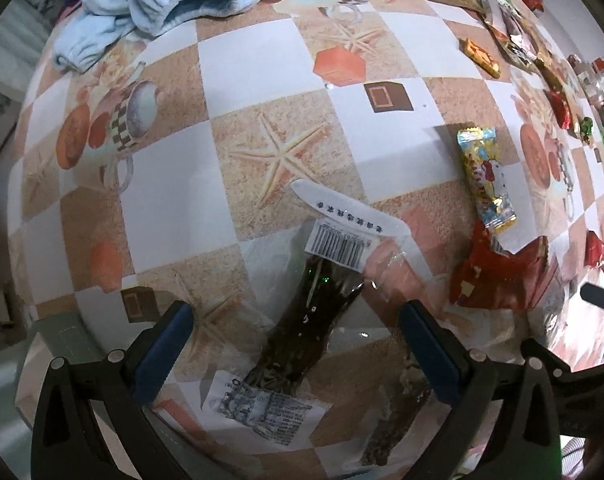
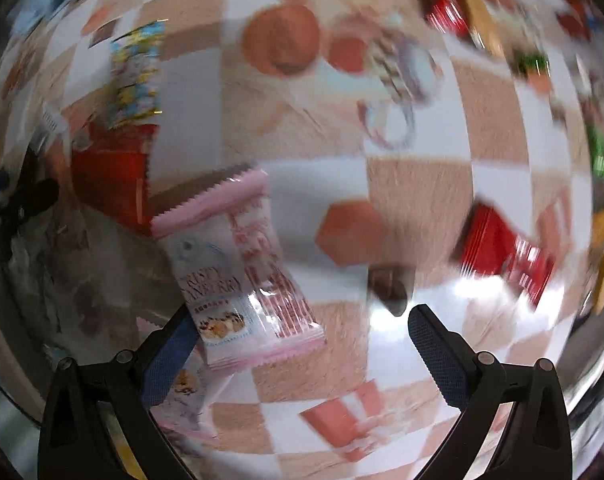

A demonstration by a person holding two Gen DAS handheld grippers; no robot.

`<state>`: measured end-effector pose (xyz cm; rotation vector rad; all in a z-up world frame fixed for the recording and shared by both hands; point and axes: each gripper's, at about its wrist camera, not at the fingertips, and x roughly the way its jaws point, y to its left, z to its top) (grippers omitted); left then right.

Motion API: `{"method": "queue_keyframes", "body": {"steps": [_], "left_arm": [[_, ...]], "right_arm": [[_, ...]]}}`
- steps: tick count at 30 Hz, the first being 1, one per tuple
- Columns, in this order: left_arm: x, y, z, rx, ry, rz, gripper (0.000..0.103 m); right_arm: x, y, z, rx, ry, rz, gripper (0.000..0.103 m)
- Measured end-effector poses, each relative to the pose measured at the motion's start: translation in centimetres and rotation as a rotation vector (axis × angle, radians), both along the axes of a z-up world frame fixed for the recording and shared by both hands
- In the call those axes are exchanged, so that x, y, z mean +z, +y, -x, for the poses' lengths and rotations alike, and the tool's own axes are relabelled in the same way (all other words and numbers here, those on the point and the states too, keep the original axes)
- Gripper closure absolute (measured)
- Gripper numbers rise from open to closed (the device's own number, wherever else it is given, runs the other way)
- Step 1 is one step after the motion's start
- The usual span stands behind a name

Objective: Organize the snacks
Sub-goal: 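Close the left tool on the jerky bag while the right tool grasps the pink packet, then carry the jerky bag in the left tool and pink packet in the right tool to the tray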

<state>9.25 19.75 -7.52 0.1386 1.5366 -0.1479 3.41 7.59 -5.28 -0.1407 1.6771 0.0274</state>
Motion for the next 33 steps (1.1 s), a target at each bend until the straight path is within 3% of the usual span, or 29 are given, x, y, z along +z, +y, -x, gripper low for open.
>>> {"method": "queue_keyframes", "body": {"steps": [7,12,15,16,19,21,26,33], "left_arm": [[-0.1,0.1,-0.4,0.010,-0.036,0.009,0.000],[0.4,0.3,0.5,0.048,0.013,-0.001,0.000],[0.4,-0.1,0.0,0.053,0.013,0.000,0.006],[0.6,-0.4,0.2,0.044,0.008,0.000,0.011],[1.9,-0.9,0.9,0.008,-0.020,-0.007,0.033],[2.2,-1.2,1.0,0.000,-0.013,-0.017,0.038],[3.2,-0.5,1.5,0.067,-0.016,0.010,0.040],[6.7,-0.1,2.7,0.103,-0.072,0.044,0.040]], "right_arm": [[0.3,1.1,-1.6,0.002,0.018,-0.060,0.000],[-0.1,-0.1,-0.9,0.010,0.029,-0.067,0.000],[0.1,-1.0,-1.5,-0.012,0.054,-0.068,0.001],[0.4,-1.0,-1.4,-0.013,0.048,-0.066,0.002],[1.1,-1.8,-1.9,0.008,0.026,-0.071,0.022],[2.0,-2.0,-1.8,0.014,0.013,-0.069,0.047],[2.7,-3.5,-1.4,-0.025,0.030,-0.112,0.048],[4.3,-5.6,-1.1,-0.054,0.017,-0.160,0.048]]}}
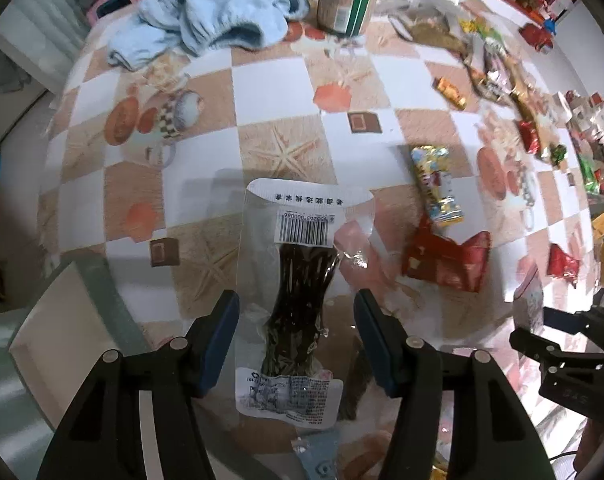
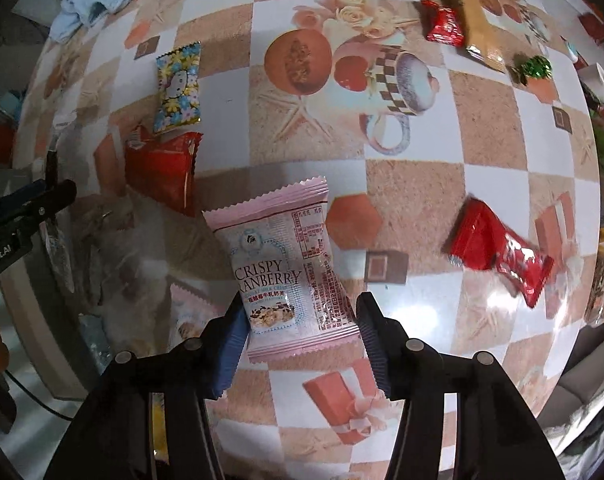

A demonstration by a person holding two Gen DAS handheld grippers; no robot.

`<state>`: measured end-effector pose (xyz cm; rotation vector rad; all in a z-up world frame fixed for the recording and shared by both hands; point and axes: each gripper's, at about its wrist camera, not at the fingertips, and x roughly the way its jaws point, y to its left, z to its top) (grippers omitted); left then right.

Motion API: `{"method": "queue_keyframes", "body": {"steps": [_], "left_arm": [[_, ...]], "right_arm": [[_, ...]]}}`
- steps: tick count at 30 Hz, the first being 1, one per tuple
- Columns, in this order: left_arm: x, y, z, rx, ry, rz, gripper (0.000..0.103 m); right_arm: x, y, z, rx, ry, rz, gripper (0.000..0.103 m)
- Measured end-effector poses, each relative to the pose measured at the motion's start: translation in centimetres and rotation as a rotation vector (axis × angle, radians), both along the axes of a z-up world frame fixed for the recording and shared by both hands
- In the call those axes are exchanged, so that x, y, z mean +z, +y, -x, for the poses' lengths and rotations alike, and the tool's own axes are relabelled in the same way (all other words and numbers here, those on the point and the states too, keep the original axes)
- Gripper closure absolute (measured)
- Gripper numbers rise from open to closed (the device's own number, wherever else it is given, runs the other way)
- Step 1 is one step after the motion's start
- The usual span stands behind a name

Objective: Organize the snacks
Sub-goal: 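Carry the jerky bag in the left tool and pink packet in the right tool to the tray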

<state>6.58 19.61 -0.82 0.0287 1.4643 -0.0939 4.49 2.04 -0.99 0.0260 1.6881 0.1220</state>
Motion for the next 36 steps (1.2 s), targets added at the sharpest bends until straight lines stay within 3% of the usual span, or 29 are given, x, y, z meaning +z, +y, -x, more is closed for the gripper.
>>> {"method": "queue_keyframes", "body": {"steps": [12,16,21,36], "left_arm": [[5.4,1.9,4.1,0.065,-0.082,0.054,0.040],[6.1,2.1,5.6,0.071,-0.100,0.046,0.040],[7.0,3.4,7.9,0.118,-0.103,0.061,0.040],[9.6,8.3,13.0,0.270,-0.163,0.052,0.040]], "right_arm": [[5.0,-2.5,1.4,0.000,-0.033,-0.047,0.048],[7.3,-2.2,2.9,0.008,-0.039,-0.054,0.048],[7.8,-2.4,4.0,0.021,-0.025,-0.072,0.048],[9.4,3.7,4.8,0.196,-0.071,-0.062,0.048]]}}
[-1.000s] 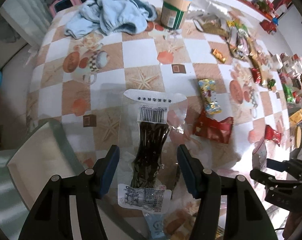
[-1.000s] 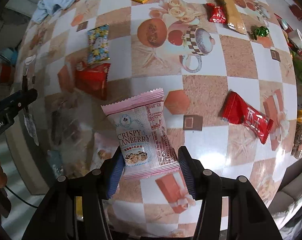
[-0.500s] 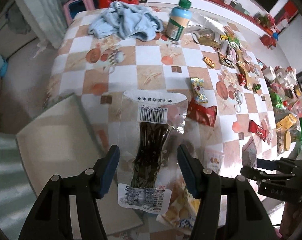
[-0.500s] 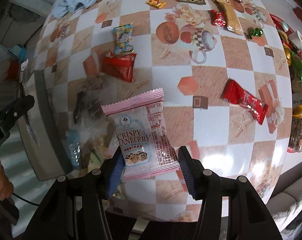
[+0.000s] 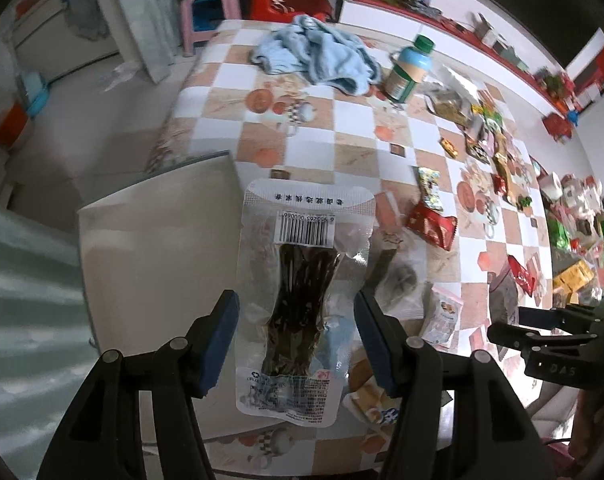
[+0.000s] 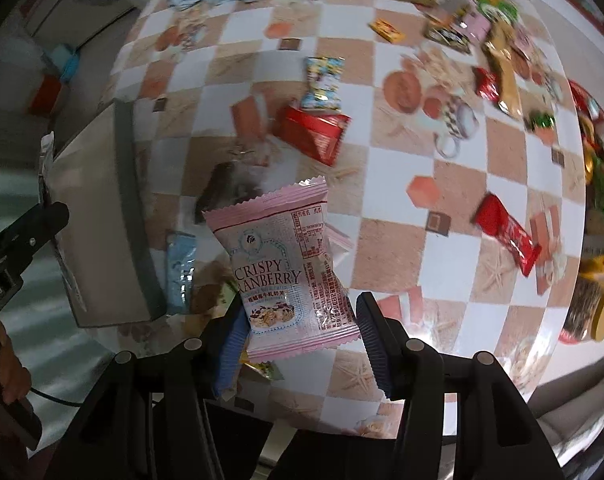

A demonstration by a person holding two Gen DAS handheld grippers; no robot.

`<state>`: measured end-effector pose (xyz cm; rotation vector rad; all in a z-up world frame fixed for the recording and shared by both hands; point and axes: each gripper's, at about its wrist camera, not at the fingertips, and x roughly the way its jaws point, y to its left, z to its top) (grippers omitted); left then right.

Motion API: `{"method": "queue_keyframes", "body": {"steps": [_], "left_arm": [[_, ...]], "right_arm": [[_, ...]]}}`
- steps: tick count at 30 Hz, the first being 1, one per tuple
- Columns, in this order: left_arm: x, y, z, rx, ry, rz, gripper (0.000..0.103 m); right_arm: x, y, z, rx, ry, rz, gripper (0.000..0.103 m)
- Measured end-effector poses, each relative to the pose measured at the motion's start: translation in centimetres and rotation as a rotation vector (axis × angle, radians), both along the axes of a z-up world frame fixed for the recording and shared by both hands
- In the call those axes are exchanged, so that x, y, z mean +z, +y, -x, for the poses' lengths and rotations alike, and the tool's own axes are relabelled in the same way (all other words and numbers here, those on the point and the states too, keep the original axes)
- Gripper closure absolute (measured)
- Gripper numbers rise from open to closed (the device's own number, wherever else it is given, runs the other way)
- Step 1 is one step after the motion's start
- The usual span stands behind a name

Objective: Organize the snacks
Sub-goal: 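Carry the jerky bag in the left tool and pink packet in the right tool to the tray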

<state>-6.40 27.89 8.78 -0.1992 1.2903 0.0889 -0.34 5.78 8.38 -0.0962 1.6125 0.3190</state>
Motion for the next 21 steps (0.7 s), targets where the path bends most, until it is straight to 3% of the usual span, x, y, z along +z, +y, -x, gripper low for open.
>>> {"method": "queue_keyframes", "body": {"steps": [21], "left_arm": [[-0.8,5.3,4.7,0.152,0.011,0.006,0.040]], "right_arm": [[0.4,7.8,1.6,0.235,-0.014,0.019,0.048]]}}
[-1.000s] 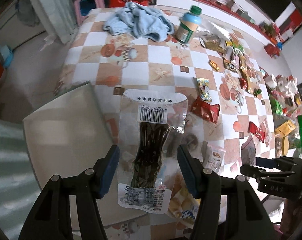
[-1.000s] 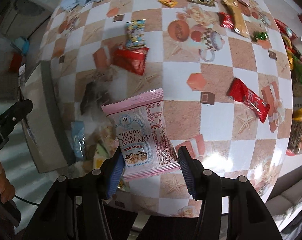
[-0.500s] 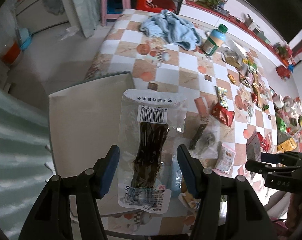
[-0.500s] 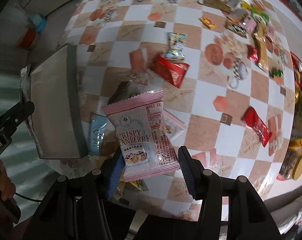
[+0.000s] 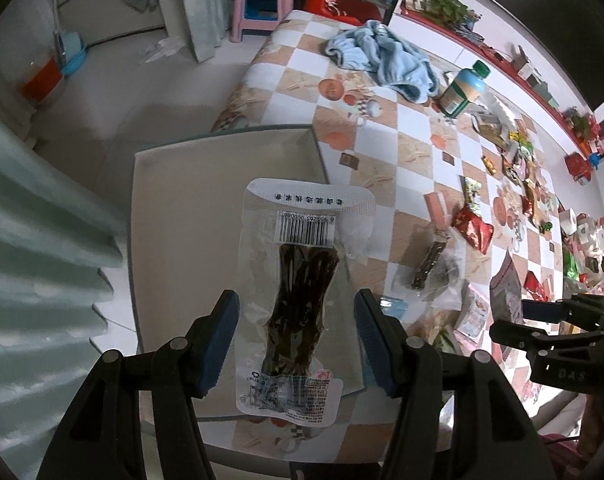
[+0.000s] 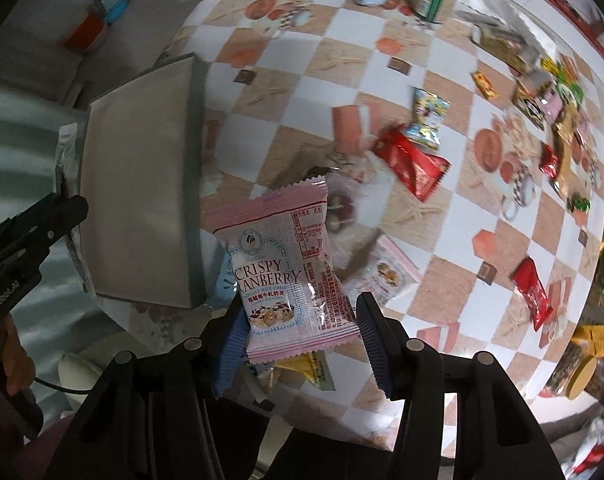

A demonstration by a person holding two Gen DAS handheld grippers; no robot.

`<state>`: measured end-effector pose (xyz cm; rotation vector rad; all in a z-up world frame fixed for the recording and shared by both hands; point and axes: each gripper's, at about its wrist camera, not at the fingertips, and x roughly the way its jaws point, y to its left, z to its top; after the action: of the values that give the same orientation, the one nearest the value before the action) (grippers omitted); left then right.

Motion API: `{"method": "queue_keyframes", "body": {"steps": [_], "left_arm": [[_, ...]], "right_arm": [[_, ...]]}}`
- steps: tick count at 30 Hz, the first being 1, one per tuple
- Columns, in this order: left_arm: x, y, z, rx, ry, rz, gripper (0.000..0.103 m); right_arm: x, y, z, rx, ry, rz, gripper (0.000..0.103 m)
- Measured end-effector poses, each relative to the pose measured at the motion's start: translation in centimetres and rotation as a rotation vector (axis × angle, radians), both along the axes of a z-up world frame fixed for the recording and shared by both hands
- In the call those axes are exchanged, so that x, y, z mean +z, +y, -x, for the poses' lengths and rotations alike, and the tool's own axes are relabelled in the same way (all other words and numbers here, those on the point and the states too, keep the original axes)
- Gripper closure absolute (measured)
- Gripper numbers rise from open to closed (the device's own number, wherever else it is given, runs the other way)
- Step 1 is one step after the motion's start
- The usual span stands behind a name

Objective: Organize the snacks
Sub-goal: 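Carry the jerky bag in the left tool and pink packet in the right tool to the tray, then open the left tool over the tray while the right tool releases the pink packet beside it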

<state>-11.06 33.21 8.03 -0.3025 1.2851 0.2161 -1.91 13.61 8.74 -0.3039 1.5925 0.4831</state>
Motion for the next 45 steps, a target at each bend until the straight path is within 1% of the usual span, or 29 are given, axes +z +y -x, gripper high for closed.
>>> {"method": "queue_keyframes", "body": {"steps": [8,13,21,27,34,37,40,43,44,45], "left_arm": [[-1.2,2.0,1.5,0.053,0.024,0.009,0.040],[-2.4,3.1,2.6,0.089,0.050,0.023,0.040],[-4.3,3.8,3.4,0.102,0.098,0.030,0.040],[-5.6,4.5,3.5,0.120,0.131,0.036,0.040],[-6.6,5.6,3.5,0.144,0.145,0.045,0.040],[-6.9,5.7,3.6,0.150,0.144,0.057,0.040],[-7.0,5.7,3.9,0.141,0.146,0.037,0.039],[-7.0,6.0,4.3,0.150,0.139,0.043,0.037],[-7.0,6.1,4.4,0.157,0.143,0.042,0.036],[-7.1,6.3,4.5,0.164,0.147,0.038,0.035]], "right_arm": [[-0.8,3.4,0.9,0.090,0.014,0.007,0.048],[-1.6,6.5,1.4,0.165,0.029,0.007,0.048],[-3.0,10.8,2.7,0.259,0.057,0.001,0.048],[-4.3,13.0,3.1,0.285,0.083,0.012,0.048],[-5.5,15.2,3.5,0.324,0.094,0.028,0.048],[-6.0,16.0,3.9,0.340,0.102,0.032,0.047],[-6.5,16.7,4.3,0.350,0.108,0.035,0.047],[-6.8,17.4,4.4,0.345,0.124,0.033,0.047],[-6.9,17.3,4.5,0.342,0.128,0.034,0.045],[-6.9,17.3,4.4,0.338,0.127,0.039,0.037]]}}
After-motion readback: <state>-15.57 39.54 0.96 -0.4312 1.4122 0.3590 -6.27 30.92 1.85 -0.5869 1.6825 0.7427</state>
